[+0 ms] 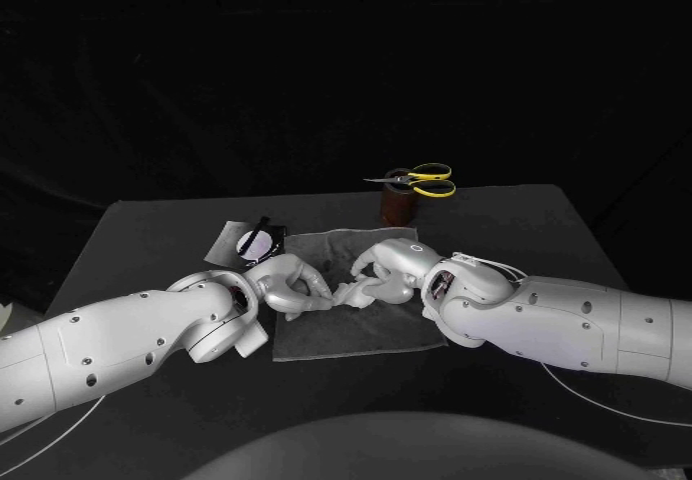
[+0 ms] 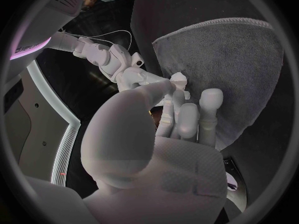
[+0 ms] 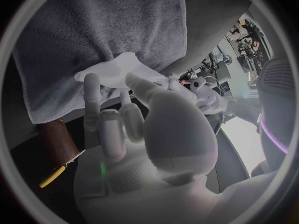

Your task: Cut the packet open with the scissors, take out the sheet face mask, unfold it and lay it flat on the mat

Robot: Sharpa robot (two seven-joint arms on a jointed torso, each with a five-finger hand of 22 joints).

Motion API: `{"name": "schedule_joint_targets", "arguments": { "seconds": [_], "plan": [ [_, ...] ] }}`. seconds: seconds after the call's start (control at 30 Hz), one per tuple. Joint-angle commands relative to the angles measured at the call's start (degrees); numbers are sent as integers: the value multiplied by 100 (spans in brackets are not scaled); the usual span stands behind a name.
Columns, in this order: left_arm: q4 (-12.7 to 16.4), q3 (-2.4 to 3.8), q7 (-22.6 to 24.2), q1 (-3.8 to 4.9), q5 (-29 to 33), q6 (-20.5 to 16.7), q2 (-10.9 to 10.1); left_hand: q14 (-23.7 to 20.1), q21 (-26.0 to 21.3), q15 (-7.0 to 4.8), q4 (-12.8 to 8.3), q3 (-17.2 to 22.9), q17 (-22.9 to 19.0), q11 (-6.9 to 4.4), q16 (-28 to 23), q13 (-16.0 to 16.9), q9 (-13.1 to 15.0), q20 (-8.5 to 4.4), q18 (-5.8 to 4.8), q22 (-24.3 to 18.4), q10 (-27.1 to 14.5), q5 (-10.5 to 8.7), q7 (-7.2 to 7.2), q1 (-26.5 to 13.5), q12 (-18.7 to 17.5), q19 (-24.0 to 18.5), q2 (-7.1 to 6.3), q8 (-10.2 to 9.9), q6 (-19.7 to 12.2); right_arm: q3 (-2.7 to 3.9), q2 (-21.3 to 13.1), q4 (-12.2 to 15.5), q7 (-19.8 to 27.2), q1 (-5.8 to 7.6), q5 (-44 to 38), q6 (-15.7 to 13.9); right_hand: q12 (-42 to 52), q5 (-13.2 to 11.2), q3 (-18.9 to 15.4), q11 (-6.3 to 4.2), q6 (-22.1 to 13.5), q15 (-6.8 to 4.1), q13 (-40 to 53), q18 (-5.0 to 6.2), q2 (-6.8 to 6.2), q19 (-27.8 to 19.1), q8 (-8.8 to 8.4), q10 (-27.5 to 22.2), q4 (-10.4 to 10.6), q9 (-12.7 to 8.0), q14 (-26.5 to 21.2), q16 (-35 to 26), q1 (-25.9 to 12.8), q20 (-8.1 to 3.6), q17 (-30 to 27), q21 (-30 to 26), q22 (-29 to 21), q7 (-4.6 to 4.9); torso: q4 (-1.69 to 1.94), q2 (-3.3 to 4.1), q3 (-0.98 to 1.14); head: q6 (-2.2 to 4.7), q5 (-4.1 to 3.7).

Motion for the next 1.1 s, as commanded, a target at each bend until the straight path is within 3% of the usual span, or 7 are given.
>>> {"name": "schedule_joint_targets", "arguments": {
  "seconds": [0.03,0.2,0.37,0.77,0.9,1.0,1.1],
  "plan": [
    [14,2,84,-4,62,17,8,49,36,-5,-2,20,5,-7,19,-3,902,-10,-45,3,35,16,7,29,33,32,17,28,40,2,32,-49,-67,7,-198,265,67,19,-51,39,179,11,376,77,86,-47,76,-9,0,23,-9,29,-39,14,218,34,20,20,-1,1,3,0,4],
    [13,2,87,-4,84,12,8,49,36,-5,-2,20,5,-7,19,-3,902,-10,-45,3,35,16,7,29,33,32,17,28,40,1,61,-91,-44,7,-157,241,131,17,-74,7,553,-6,419,82,263,-39,226,24,85,69,21,51,-111,12,272,45,40,-28,-2,-1,1,0,-4],
    [8,2,93,-4,138,-11,6,49,36,-5,-2,20,5,-7,19,-3,902,-10,-45,3,35,16,7,29,33,32,17,28,40,0,68,-116,59,7,-56,58,289,9,-67,-229,1117,-185,533,101,651,19,585,137,228,220,127,108,-94,-80,450,74,68,-324,-2,2,3,0,-1],
    [-17,13,117,-4,594,-143,-22,52,34,-7,-6,34,-5,-8,21,-5,914,-13,-43,-5,40,16,8,17,37,32,13,22,41,1,-48,-38,279,6,69,-609,604,11,-33,-359,1139,-325,785,66,758,239,875,351,318,397,338,218,-147,-224,839,256,184,-446,-4,2,3,0,3],
    [16,90,136,9,1170,-269,-85,61,33,-7,-6,36,7,-8,21,-6,916,-14,-42,-7,41,16,8,15,37,31,14,21,41,35,-185,145,314,36,230,-726,591,11,-27,-361,1134,-327,775,63,755,252,884,347,316,403,340,219,-146,-229,840,269,193,-448,-8,-10,8,0,23],
    [16,162,179,100,1583,-355,-128,55,26,-8,-6,38,-2,-8,21,-6,916,-14,-40,-18,41,16,8,15,37,21,14,20,41,75,-287,301,321,134,383,-746,585,11,-14,-364,1127,-331,771,60,755,272,897,347,314,411,345,222,-143,-238,850,291,207,-449,-7,-12,10,0,26],
    [-40,222,214,332,1990,-428,-160,56,27,-8,-6,41,-2,-8,22,-6,918,-14,-40,-16,41,17,8,13,38,24,15,19,41,110,-395,444,332,323,636,-713,591,11,-11,-364,1125,-332,775,61,755,271,900,350,314,412,344,221,-143,-240,846,285,204,-449,-12,-22,10,0,30]
  ]
}}
